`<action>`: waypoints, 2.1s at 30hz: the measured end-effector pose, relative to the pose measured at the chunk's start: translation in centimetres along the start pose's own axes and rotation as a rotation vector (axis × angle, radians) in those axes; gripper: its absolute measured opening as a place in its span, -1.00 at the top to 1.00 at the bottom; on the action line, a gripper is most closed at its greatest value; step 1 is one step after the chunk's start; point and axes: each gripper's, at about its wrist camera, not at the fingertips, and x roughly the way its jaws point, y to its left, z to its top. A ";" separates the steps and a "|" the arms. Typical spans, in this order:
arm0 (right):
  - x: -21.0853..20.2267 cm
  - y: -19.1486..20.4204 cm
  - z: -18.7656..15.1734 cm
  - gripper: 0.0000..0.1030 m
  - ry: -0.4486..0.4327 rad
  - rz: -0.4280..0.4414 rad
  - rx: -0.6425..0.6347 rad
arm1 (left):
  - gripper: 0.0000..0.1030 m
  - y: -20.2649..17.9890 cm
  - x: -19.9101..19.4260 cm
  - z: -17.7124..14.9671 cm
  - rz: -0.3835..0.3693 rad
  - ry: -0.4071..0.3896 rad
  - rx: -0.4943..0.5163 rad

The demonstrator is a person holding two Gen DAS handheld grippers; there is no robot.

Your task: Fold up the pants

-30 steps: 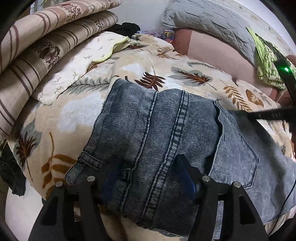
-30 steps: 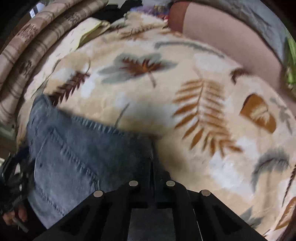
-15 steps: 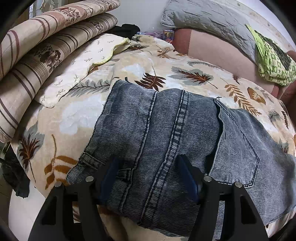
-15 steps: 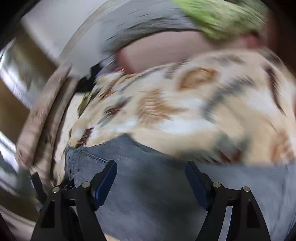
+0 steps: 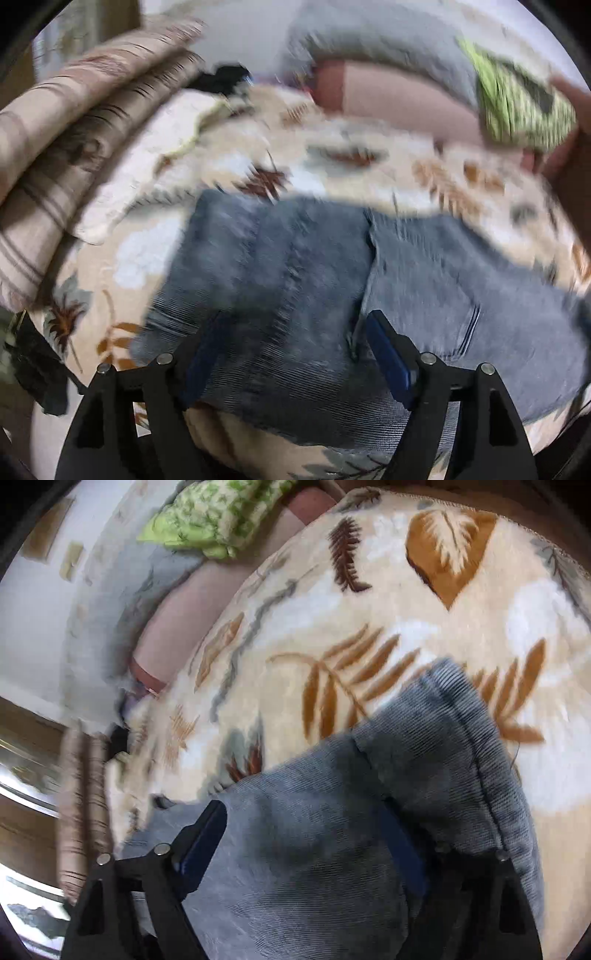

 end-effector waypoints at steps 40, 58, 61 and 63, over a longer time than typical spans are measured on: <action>-9.7 -9.9 -8.2 -0.57 -0.104 0.026 0.464 | -0.61 -12.2 -4.3 1.9 -0.275 -0.014 0.098; -10.0 -10.1 -8.3 -0.35 -0.106 -0.001 0.437 | -0.61 -16.3 -2.8 1.3 -0.230 0.038 0.172; -10.1 -10.0 -8.2 -0.21 -0.099 -0.013 0.425 | -0.61 -17.4 -2.8 1.3 -0.239 0.039 0.200; -10.2 -10.0 -8.2 -0.07 -0.098 -0.025 0.422 | -0.61 -18.1 -2.8 1.2 -0.242 0.038 0.214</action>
